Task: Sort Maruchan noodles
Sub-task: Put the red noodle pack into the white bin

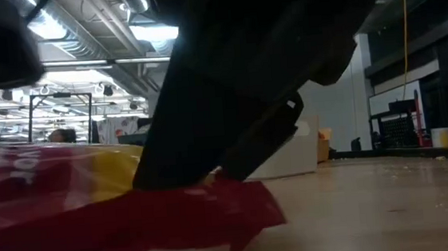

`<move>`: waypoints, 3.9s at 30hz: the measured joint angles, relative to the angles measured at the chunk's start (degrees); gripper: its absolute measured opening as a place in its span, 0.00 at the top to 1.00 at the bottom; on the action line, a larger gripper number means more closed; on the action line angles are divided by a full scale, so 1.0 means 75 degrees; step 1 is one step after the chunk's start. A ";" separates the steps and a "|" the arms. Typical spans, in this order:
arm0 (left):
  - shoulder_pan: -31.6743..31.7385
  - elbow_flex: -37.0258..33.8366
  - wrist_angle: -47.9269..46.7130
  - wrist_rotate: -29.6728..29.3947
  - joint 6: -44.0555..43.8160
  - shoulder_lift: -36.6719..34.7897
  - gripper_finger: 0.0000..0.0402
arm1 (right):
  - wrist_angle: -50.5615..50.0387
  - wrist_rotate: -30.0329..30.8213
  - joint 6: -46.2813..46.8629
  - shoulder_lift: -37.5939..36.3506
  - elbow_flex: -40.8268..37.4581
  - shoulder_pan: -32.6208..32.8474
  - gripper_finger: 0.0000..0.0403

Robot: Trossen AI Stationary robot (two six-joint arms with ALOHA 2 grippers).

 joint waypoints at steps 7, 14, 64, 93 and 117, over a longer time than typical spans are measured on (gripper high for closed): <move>0.0518 -0.0028 0.0350 0.0049 0.0409 0.0026 0.82 | -0.0049 0.0197 0.0526 0.0000 0.0000 0.0001 0.15; 0.0742 -0.0036 0.0353 0.0419 0.0531 0.0020 0.82 | -0.0048 0.0070 0.1053 0.0015 0.0009 -0.0031 0.44; 0.4337 -0.0013 -0.0312 0.1441 0.1693 -0.2761 0.82 | -0.4833 0.0973 -0.2169 -0.3016 -0.0006 -0.2973 0.99; 0.6055 -0.0007 -0.2873 0.4817 0.2364 -0.2818 0.82 | -0.5677 0.0335 -0.4735 -0.2981 0.0009 -0.4299 0.92; 0.6081 -0.0016 -0.2876 0.5176 0.2752 -0.2815 0.82 | -0.4321 0.0209 -0.4008 -0.3223 0.0987 -0.4138 0.62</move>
